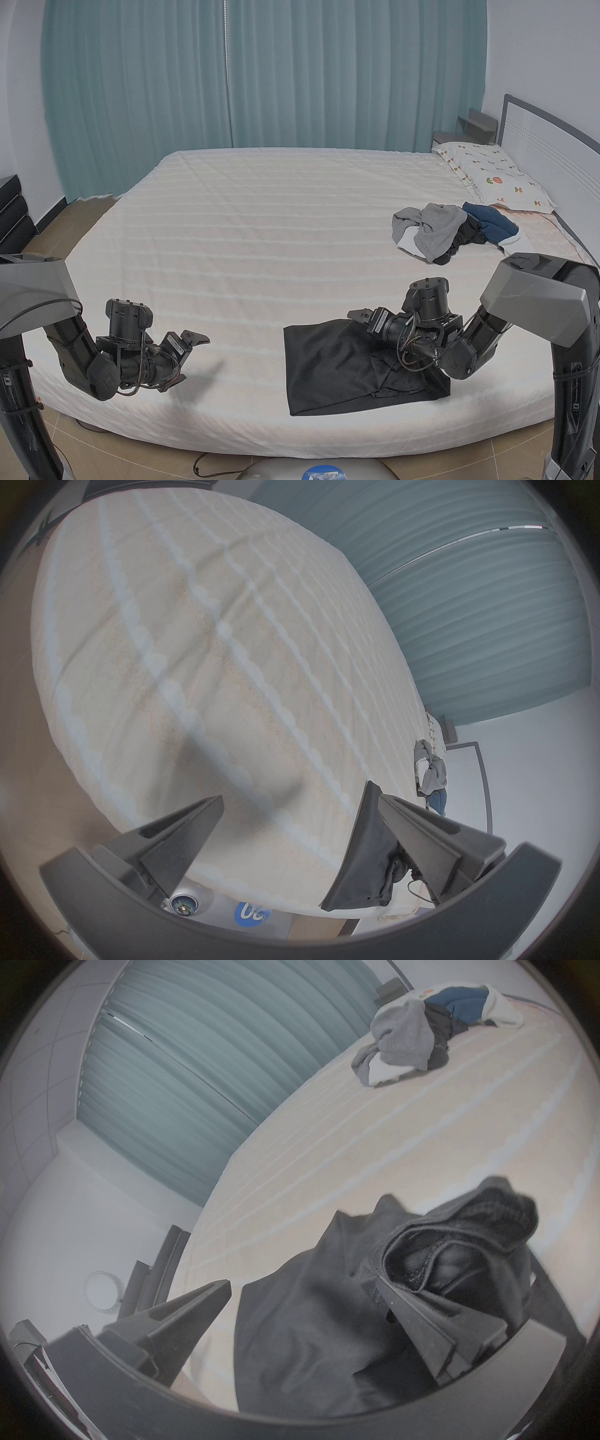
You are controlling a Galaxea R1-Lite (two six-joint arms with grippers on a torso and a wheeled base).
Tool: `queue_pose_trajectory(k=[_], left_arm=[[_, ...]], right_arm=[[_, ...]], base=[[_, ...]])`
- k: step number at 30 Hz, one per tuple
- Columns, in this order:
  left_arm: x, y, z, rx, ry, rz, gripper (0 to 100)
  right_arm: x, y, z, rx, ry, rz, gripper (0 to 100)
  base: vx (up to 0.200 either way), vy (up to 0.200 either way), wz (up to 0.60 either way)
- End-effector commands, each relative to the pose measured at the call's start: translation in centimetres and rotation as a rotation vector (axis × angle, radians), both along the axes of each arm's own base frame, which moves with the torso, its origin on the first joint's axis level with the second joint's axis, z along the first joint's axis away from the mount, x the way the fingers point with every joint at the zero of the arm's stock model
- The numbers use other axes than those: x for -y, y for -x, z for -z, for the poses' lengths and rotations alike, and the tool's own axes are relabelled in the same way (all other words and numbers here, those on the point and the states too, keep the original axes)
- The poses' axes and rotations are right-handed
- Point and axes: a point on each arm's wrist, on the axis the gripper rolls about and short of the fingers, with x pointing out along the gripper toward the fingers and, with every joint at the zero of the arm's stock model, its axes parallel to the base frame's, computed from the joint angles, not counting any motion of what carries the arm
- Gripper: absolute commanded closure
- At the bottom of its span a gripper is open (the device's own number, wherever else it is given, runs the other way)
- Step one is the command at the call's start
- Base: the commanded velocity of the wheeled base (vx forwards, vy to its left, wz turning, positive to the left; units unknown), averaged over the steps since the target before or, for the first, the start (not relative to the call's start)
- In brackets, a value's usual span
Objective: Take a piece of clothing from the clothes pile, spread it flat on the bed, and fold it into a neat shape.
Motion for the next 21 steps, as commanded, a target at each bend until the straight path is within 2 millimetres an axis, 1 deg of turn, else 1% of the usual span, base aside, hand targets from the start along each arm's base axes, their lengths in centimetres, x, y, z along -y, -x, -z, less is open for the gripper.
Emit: queue_pose_trajectory(k=[1,4,6,8,9,10,14,15,17,18,19,21], left_arm=[[0.0,0.0,0.1,-0.002,-0.001,0.001,0],[0.0,0.0,0.1,-0.004,-0.001,0.001,0],[0.0,0.0,0.1,-0.003,-0.003,0.003,0],[0.0,0.0,0.1,0.0,-0.005,0.005,0],[0.0,0.0,0.1,0.0,-0.005,0.005,0],[0.0,0.0,0.1,0.0,-0.005,0.005,0],[0.1,-0.2,0.1,0.002,-0.006,0.006,0],[0.1,-0.2,0.2,0.002,-0.006,0.006,0],[0.1,-0.2,0.2,0.003,-0.007,0.01,0],[0.1,-0.2,0.2,0.003,-0.007,0.01,0],[0.1,-0.3,0.1,0.004,-0.007,0.008,0],[0.1,-0.3,0.1,0.004,-0.006,0.011,0]], right_arm=[[3.6,-2.2,-0.4,0.034,0.05,0.099,0],[5.6,-3.0,-0.6,0.035,0.072,0.145,0],[6.4,-3.1,-0.7,0.031,0.088,0.158,0],[7.0,-3.3,-1.0,0.042,0.115,0.16,0],[7.0,-3.3,-1.0,0.042,0.115,0.16,0],[7.8,-3.4,-1.0,0.044,0.135,0.167,0],[8.7,-3.5,-1.1,0.047,0.137,0.189,0],[9.0,-3.5,-1.5,0.056,0.131,0.191,0],[9.5,-3.2,-2.9,0.075,0.112,0.179,0],[9.5,-3.2,-2.9,0.075,0.112,0.179,0],[9.5,-2.4,-3.9,0.08,0.084,0.132,0],[9.4,-0.9,-4.8,0.067,0.048,0.052,0]], base=[[0.0,0.0,0.0],[0.0,0.0,0.0],[0.0,0.0,0.0],[0.0,0.0,0.0],[0.0,0.0,0.0],[0.0,0.0,0.0],[0.0,0.0,0.0],[0.0,0.0,0.0],[0.0,0.0,0.0],[0.0,0.0,0.0],[0.0,0.0,0.0],[0.0,0.0,0.0]])
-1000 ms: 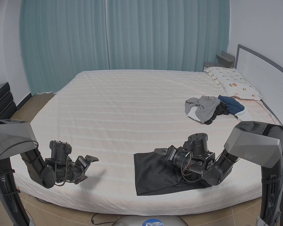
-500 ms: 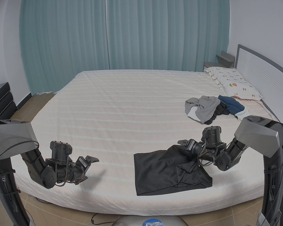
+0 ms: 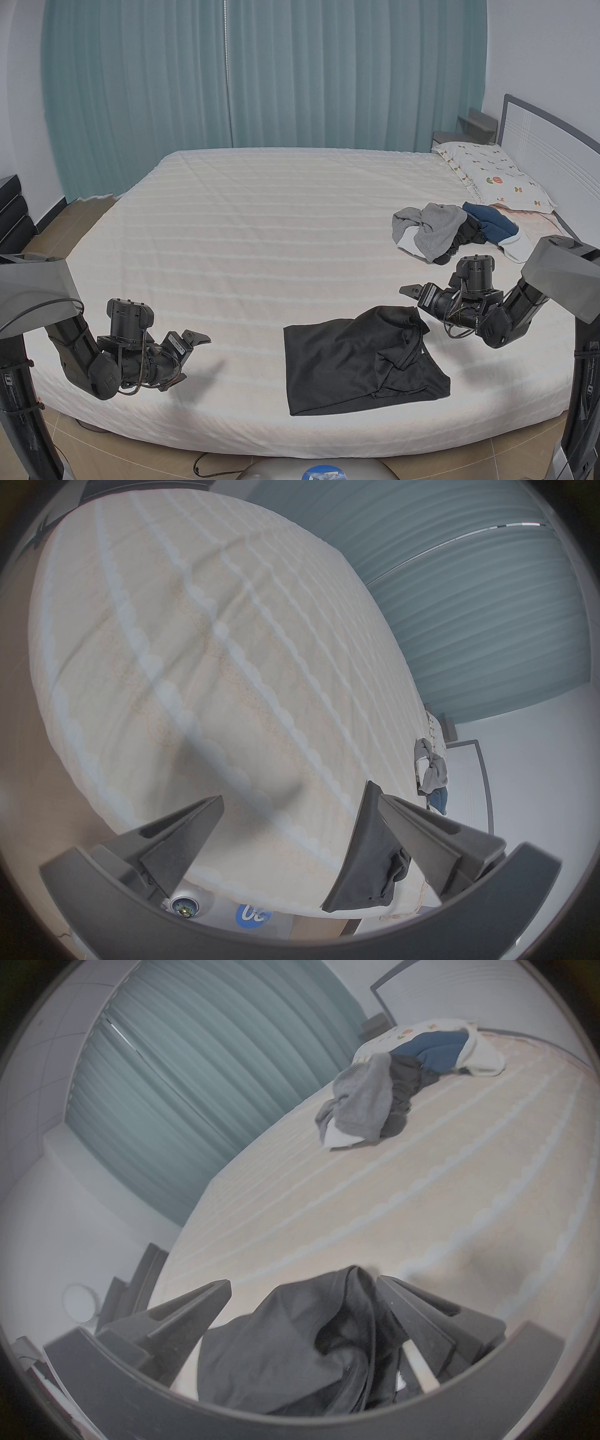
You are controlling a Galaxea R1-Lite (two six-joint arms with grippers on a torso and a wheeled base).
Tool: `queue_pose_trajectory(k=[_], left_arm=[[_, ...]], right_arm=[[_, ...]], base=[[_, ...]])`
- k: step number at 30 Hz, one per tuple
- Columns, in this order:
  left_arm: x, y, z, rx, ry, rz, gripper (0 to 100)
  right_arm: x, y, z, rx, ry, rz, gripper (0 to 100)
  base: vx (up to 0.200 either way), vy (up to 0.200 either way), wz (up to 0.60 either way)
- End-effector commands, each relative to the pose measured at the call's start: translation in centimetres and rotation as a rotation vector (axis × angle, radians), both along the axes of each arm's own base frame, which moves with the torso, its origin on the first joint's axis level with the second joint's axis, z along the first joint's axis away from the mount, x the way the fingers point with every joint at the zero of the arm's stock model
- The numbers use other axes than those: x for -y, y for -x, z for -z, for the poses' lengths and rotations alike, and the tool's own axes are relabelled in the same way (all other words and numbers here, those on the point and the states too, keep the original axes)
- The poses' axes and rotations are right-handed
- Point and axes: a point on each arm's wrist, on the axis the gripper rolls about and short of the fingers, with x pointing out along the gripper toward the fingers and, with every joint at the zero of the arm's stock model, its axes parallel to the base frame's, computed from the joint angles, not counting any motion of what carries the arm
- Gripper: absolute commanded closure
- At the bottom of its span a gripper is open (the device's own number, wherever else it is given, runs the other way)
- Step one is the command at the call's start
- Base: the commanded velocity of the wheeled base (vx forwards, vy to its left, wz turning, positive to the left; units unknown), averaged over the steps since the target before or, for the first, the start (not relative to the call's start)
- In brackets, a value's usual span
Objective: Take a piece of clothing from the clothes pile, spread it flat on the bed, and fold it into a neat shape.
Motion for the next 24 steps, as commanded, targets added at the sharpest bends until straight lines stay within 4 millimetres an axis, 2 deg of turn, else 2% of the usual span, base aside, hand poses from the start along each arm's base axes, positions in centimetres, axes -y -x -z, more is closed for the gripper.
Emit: queue_pose_trajectory(k=[1,6,8,11,13,15,18,21,24], left_arm=[[0.1,0.0,0.1,0.0,0.0,0.003,0],[1.2,-0.5,0.3,0.012,-0.022,0.019,0],[2.0,-0.6,0.2,0.027,-0.025,0.037,0],[3.0,-0.4,0.2,0.026,-0.023,0.063,0],[3.8,0.1,0.2,0.02,-0.02,0.09,0],[3.9,0.1,0.3,0.016,-0.023,0.091,0],[3.9,0.2,0.4,0.015,-0.033,0.081,0],[4.3,0.3,1.0,0.021,-0.067,0.067,0],[4.7,0.5,1.7,0.047,-0.09,0.055,0]], right_arm=[[0.3,2.6,-3.0,0.009,-0.06,-0.115,0],[0.0,4.1,-4.9,0.031,-0.073,-0.223,0],[-0.9,4.2,-5.1,0.006,-0.07,-0.256,0],[-1.3,4.5,-5.0,-0.034,-0.066,-0.265,0],[-0.9,5.4,-4.4,-0.088,-0.069,-0.261,0],[-0.4,7.4,-3.0,-0.157,-0.065,-0.26,0],[-0.1,8.9,-1.5,-0.207,-0.074,-0.278,0],[0.1,9.3,0.4,-0.227,-0.061,-0.285,0],[0.2,10.1,1.3,-0.228,-0.066,-0.289,0]], base=[[0.0,0.0,0.0],[0.0,0.0,0.0],[0.0,0.0,0.0],[0.0,0.0,0.0],[0.0,0.0,0.0],[0.0,0.0,0.0],[0.0,0.0,0.0],[0.0,0.0,0.0],[0.0,0.0,0.0]])
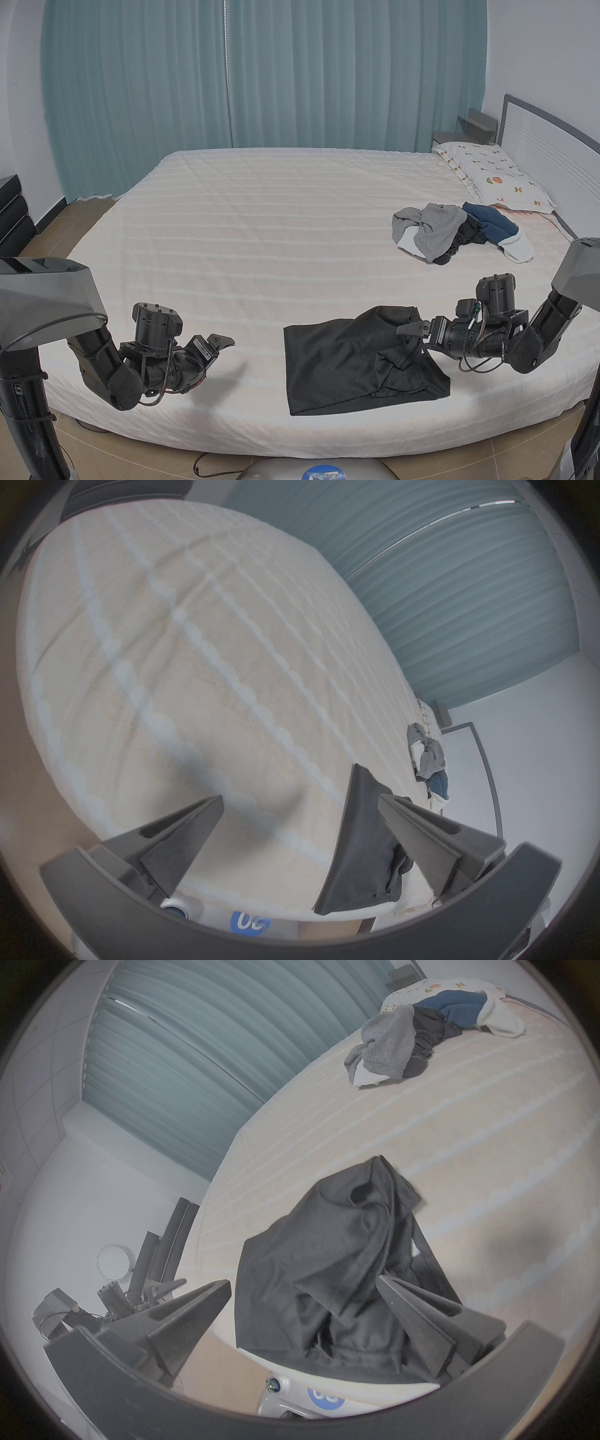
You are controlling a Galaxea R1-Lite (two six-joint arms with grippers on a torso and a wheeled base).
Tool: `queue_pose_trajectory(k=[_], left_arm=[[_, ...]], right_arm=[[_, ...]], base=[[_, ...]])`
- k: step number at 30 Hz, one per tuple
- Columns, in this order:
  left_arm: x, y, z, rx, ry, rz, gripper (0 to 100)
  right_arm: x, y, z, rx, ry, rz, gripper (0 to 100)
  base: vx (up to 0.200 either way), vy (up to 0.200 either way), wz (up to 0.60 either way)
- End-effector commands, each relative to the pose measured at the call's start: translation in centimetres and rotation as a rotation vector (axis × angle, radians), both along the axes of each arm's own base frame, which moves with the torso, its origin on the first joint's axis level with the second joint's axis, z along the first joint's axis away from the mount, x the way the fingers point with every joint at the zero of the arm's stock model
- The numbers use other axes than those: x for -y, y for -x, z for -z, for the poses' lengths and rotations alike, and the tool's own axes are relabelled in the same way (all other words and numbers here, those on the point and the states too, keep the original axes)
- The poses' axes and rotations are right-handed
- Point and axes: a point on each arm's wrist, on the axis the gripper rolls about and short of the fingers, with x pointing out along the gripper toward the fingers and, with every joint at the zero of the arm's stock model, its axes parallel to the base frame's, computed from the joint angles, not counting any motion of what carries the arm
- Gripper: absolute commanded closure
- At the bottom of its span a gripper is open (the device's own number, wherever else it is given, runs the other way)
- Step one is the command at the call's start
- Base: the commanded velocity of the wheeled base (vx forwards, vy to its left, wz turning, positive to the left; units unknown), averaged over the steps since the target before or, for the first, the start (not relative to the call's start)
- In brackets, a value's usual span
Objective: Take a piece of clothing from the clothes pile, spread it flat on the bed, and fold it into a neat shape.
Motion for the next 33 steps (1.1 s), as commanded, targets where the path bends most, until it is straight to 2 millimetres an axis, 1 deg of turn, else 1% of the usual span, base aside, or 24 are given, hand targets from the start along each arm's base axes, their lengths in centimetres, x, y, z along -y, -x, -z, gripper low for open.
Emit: queue_pose_trajectory(k=[1,6,9,16,18,19,22,25,30,33], left_arm=[[0.8,0.6,1.6,0.01,-0.036,-0.004,0],[0.7,0.8,1.8,0.044,-0.025,-0.005,0],[0.7,0.8,1.8,0.044,-0.025,-0.005,0],[0.7,0.7,1.7,0.045,-0.023,-0.004,0],[0.7,0.7,1.7,0.045,-0.023,-0.004,0],[0.7,0.7,1.7,0.045,-0.023,-0.004,0],[0.7,0.7,1.7,0.045,-0.023,-0.004,0],[0.7,0.7,1.7,0.045,-0.023,-0.004,0],[0.7,0.8,1.8,0.042,-0.024,-0.004,0],[0.7,0.8,1.8,0.042,-0.024,-0.004,0]], right_arm=[[0.3,2.1,2.9,-0.08,0.016,-0.02,0],[-0.6,2.1,3.4,-0.083,0.008,-0.041,0],[-0.6,2.0,4.1,-0.098,0.014,-0.038,0],[-0.8,1.3,3.9,-0.076,0.002,-0.039,0],[-1.0,0.8,4.1,-0.082,-0.013,-0.027,0],[-1.1,0.7,4.1,-0.085,-0.018,-0.024,100],[-1.2,-0.1,5.2,-0.107,-0.022,-0.001,100],[-1.2,-0.2,5.7,-0.117,-0.016,0.005,100],[-1.1,0.2,5.2,-0.113,-0.016,0.007,100],[-0.8,0.6,4.3,-0.099,-0.016,0.014,100]], base=[[0.0,0.0,0.0],[0.0,0.0,0.0],[0.0,0.0,0.0],[0.0,0.0,0.0],[0.0,0.0,0.0],[0.0,0.0,0.0],[0.0,0.0,0.0],[0.0,0.0,0.0],[0.0,0.0,0.0],[0.0,0.0,0.0]])
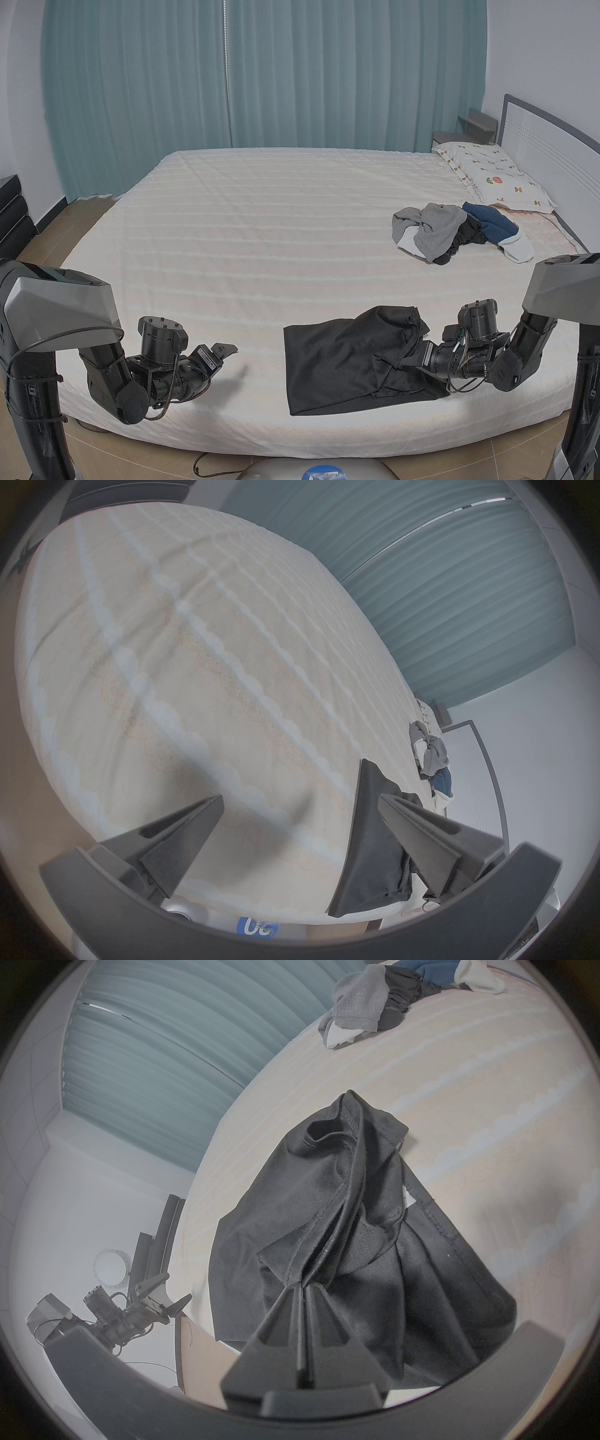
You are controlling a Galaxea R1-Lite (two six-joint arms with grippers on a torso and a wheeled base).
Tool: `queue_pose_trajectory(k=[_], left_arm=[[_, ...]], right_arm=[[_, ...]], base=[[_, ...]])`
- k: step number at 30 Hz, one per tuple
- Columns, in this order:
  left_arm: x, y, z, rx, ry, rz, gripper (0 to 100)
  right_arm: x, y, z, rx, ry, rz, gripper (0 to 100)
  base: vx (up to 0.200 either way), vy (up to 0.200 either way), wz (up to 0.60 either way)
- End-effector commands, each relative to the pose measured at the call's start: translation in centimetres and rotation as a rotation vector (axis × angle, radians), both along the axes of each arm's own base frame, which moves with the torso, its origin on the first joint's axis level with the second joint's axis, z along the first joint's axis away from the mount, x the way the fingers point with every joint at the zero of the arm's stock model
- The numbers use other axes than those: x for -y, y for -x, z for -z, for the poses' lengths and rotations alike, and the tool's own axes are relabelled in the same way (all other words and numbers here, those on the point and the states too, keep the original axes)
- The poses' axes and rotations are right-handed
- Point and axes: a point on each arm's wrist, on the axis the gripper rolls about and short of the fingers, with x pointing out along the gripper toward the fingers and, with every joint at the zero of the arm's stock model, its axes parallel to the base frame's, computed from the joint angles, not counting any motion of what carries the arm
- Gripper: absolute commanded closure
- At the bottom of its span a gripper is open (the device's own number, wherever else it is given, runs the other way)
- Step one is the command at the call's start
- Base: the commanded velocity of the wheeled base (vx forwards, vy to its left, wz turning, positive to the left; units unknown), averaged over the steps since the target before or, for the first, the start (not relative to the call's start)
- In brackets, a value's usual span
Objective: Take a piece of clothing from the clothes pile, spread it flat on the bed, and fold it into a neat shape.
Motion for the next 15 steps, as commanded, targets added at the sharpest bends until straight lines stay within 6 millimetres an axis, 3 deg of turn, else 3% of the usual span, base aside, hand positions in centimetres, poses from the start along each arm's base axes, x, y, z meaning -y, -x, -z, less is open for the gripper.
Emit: queue_pose_trajectory(k=[1,7,15], left_arm=[[0.0,0.0,0.1,-0.002,0.0,-0.002,0],[0.0,0.0,0.1,-0.002,0.0,0.0,0],[0.0,0.0,0.1,-0.002,0.0,-0.002,0]], right_arm=[[0.4,0.6,-1.1,0.014,0.003,0.007,100],[1.9,1.5,-4.8,0.069,0.022,0.022,100],[4.6,2.3,-3.4,-0.017,0.257,-0.117,100]], base=[[0.0,0.0,0.0],[0.0,0.0,0.0],[0.0,0.0,0.0]])
